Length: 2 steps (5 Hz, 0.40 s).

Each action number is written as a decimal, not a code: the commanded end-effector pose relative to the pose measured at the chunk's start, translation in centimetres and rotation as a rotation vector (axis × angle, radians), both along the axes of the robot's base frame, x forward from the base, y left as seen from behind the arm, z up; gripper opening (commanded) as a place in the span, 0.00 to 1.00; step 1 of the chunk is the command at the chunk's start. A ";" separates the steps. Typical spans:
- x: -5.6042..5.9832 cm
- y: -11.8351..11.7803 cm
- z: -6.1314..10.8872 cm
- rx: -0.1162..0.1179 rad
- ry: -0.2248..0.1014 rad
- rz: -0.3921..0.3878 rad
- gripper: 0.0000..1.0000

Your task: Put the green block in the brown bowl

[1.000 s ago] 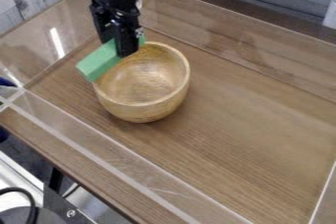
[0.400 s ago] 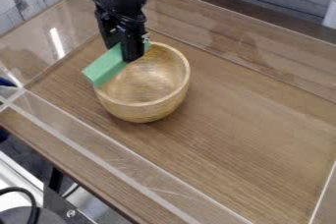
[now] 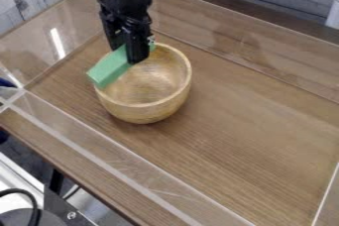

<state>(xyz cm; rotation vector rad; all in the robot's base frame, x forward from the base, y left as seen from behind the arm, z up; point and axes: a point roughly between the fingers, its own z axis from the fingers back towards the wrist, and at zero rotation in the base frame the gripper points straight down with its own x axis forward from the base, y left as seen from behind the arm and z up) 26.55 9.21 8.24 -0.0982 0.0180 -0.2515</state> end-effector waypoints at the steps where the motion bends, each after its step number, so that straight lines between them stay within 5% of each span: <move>1: 0.6 -0.2 0.7 0.013 -0.035 -0.010 0.00; 2: 0.6 -0.4 0.4 0.011 -0.032 -0.012 0.00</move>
